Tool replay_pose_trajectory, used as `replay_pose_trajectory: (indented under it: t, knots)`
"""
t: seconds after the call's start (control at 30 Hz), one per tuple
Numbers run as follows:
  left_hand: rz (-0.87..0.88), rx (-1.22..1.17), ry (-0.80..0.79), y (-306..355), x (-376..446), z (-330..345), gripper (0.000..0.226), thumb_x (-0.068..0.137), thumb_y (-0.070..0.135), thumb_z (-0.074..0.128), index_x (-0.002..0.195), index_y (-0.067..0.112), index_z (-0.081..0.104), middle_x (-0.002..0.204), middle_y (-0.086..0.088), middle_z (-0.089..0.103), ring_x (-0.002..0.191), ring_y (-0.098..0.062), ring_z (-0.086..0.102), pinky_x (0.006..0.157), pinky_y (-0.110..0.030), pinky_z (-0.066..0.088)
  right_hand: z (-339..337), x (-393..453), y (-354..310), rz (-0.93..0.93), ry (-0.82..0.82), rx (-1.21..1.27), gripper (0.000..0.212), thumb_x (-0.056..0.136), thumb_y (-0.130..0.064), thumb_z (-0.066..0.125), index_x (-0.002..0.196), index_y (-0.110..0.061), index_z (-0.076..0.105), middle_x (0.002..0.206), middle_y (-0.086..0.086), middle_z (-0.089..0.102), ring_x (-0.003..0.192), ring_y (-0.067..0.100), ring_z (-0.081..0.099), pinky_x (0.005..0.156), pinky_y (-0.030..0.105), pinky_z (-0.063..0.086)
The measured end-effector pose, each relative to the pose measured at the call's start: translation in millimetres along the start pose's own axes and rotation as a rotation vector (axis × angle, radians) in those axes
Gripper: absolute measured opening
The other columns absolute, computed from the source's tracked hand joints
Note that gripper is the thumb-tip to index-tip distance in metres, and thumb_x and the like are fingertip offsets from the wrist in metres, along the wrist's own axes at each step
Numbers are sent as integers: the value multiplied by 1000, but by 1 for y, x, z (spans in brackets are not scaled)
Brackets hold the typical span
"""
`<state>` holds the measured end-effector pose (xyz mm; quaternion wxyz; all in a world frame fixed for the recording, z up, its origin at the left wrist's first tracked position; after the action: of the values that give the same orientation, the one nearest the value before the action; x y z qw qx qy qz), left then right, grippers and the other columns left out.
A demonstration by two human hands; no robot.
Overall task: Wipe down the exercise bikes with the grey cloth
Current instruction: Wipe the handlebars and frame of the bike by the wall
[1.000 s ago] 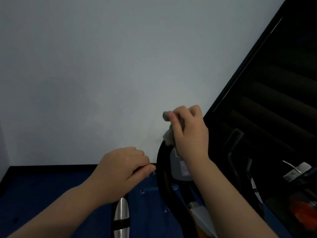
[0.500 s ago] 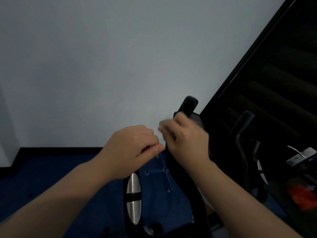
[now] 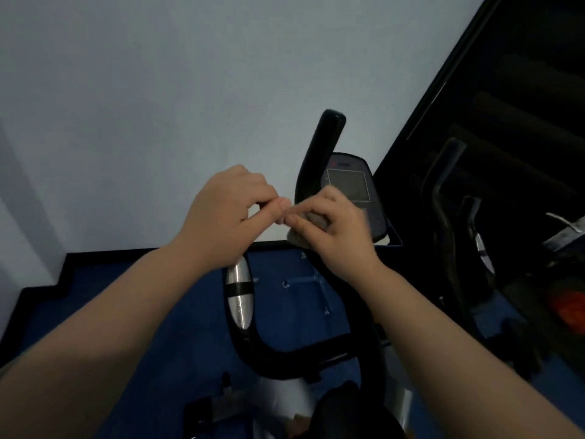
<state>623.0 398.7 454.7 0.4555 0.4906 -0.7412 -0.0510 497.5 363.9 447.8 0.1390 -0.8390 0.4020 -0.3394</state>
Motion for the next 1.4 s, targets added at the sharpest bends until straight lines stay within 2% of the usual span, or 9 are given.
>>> replay_pose_trajectory:
  t: [0.2,0.27,0.37,0.47,0.63,0.77,0.9,1.17,1.4]
  knots:
    - [-92,-97,119,24,-35,0,32,94,27,51,73,15,70,93,9,68,99,-5,55,117,-33,16,-16,-77,28,50,-382,85,6,79,-27,76,83,-24,75,80,-4,55,76,8,60,74,27,48]
    - [-111,-164,119,39,-49,8,33,94,30,47,74,16,69,92,13,67,96,0,57,114,-28,24,-34,-74,38,138,-321,230,6,78,-27,74,82,-22,75,80,0,61,78,7,61,78,21,45]
    - [-218,-299,80,61,-66,28,30,93,34,47,73,23,67,82,14,65,90,-6,60,87,-23,44,-51,-55,44,212,80,258,2,82,-24,73,81,-22,72,87,7,64,86,14,62,83,28,47]
    - [-321,-354,60,75,-84,46,27,92,36,49,73,28,66,80,13,65,83,-6,60,72,-12,42,-28,-76,41,268,195,138,9,84,-24,70,83,-16,68,88,3,61,85,12,58,79,33,47]
    - [-404,-371,44,84,-112,64,27,96,31,53,72,29,66,76,10,65,77,-6,61,66,-13,44,-35,-158,43,234,151,80,6,83,-20,72,81,-21,66,85,-7,53,80,-1,54,71,12,39]
    - [-429,-324,1,88,-129,71,27,95,37,51,73,32,65,76,11,63,74,-3,59,64,-15,43,-44,-154,51,296,-3,290,6,83,-24,72,81,-18,69,83,-4,61,81,2,58,75,18,44]
    - [-496,-267,-43,89,-142,81,17,93,36,51,82,34,63,79,11,63,77,-3,59,68,-29,49,-52,-129,51,360,215,243,10,84,-27,69,84,-18,68,90,1,60,87,11,58,80,30,48]
    - [-413,-55,-36,103,-137,73,10,93,34,50,93,35,59,81,15,60,78,-2,56,65,-26,47,-34,-239,48,333,283,407,6,85,-7,68,88,-11,71,90,4,62,89,9,62,80,20,49]
    - [-400,68,-102,111,-130,85,21,88,46,43,84,33,58,77,14,55,75,-2,52,63,-24,44,-101,-207,82,440,527,5,20,92,-34,57,110,-35,67,92,-15,49,83,3,52,68,13,43]
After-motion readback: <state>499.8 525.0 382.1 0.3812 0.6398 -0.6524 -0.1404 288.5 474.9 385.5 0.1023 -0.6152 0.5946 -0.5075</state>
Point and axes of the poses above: each hand's wrist, its own x-axis towards the middle knuckle, its own z-axis out of the palm, y = z × x, the point moved 10 cm from there along x, towards the middle knuckle
